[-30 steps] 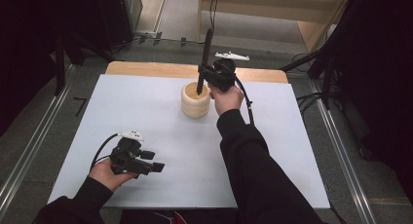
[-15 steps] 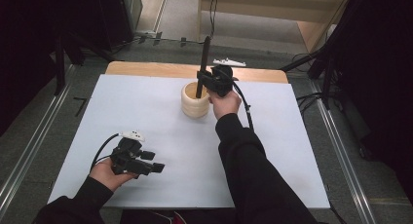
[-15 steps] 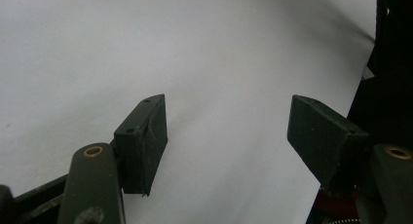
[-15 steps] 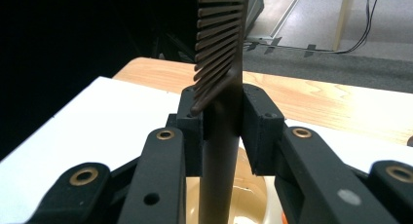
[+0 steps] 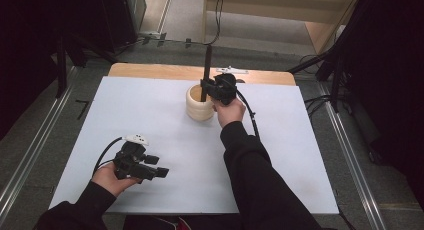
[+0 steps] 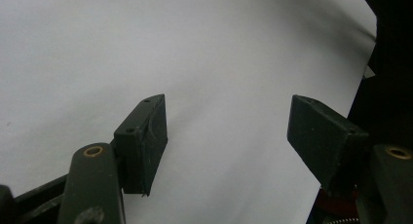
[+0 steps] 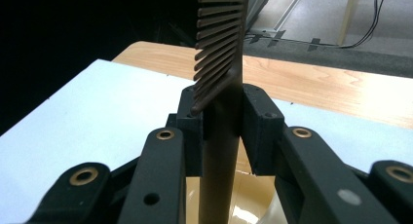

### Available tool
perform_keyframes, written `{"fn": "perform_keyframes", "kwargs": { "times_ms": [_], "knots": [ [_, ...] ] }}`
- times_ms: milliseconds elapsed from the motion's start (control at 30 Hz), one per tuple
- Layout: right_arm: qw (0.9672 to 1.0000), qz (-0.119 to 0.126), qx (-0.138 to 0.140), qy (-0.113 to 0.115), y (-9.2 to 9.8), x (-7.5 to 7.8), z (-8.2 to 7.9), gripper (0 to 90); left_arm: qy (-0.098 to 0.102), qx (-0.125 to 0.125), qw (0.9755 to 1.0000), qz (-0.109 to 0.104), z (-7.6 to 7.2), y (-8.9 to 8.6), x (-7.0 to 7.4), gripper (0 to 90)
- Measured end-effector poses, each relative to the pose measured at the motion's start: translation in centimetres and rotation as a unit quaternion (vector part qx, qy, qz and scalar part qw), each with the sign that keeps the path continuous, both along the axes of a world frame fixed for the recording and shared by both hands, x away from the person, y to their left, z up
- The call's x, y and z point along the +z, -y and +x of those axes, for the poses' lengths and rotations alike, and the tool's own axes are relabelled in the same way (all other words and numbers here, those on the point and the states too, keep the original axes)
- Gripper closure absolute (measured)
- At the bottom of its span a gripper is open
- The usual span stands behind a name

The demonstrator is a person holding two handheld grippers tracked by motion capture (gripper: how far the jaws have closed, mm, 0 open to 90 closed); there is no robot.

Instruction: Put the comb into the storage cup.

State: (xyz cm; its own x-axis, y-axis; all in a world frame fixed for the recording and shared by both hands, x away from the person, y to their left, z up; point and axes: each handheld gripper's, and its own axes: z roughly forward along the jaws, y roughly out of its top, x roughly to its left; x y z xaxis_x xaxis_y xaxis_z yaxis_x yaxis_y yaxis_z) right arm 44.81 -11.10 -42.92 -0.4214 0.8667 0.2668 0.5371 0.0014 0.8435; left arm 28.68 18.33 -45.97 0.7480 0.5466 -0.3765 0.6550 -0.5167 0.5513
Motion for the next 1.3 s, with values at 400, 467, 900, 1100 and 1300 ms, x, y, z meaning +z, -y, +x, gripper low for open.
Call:
{"fn": "perform_keyframes", "kwargs": {
  "times_ms": [400, 467, 900, 1100, 1300],
  "knots": [
    [0.9999, -0.008, 0.009, -0.005, -0.5, -1.0, -0.1, 69.7, -0.001, 0.001, 1.0000, 0.001, 0.0, 0.0, -0.1, 31.3],
    [0.9999, -0.009, 0.007, -0.006, -0.4, -1.2, -0.1, 69.7, -0.002, 0.000, 1.0000, 0.003, 0.0, 0.1, -0.1, 31.3],
    [0.9997, -0.022, 0.010, -0.009, -0.5, -2.0, -0.3, 68.7, -0.003, -0.005, 1.0000, 0.007, 0.0, 0.2, -0.2, 31.3],
    [0.9997, -0.019, 0.015, -0.007, -0.4, -1.9, -0.5, 63.1, -0.005, -0.003, 1.0000, 0.007, 0.0, 0.2, -0.2, 31.3],
    [0.9990, -0.029, 0.034, -0.003, -0.4, -1.8, -1.0, 55.1, -0.005, -0.003, 1.0000, 0.008, 0.0, 0.2, -0.3, 31.3]
  ]
}}
